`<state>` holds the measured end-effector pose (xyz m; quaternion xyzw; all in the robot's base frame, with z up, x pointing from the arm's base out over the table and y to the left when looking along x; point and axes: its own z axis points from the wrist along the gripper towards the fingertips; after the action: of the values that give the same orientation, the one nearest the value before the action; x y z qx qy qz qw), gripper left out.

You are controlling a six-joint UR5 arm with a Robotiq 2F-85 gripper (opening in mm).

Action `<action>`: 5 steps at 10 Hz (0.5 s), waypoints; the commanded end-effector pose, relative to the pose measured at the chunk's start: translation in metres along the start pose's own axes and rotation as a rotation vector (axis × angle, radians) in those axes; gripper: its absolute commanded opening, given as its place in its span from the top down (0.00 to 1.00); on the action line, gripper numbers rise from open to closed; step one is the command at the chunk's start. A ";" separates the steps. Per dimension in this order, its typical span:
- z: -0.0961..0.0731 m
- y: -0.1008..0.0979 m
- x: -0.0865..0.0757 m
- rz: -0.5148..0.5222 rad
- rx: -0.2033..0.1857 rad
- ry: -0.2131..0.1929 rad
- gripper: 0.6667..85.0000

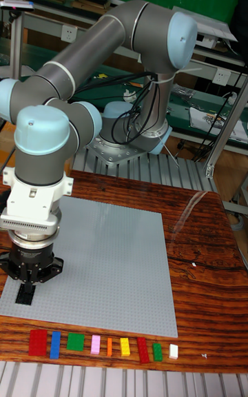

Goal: Build with small Lego blocks

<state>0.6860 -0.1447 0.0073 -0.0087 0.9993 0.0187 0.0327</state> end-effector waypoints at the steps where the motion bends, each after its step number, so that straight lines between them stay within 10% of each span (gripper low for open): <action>1: 0.003 0.008 -0.005 0.008 -0.044 -0.026 1.00; 5: -0.007 0.002 0.003 0.004 -0.038 0.007 1.00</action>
<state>0.6872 -0.1411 0.0063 -0.0101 0.9988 0.0323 0.0366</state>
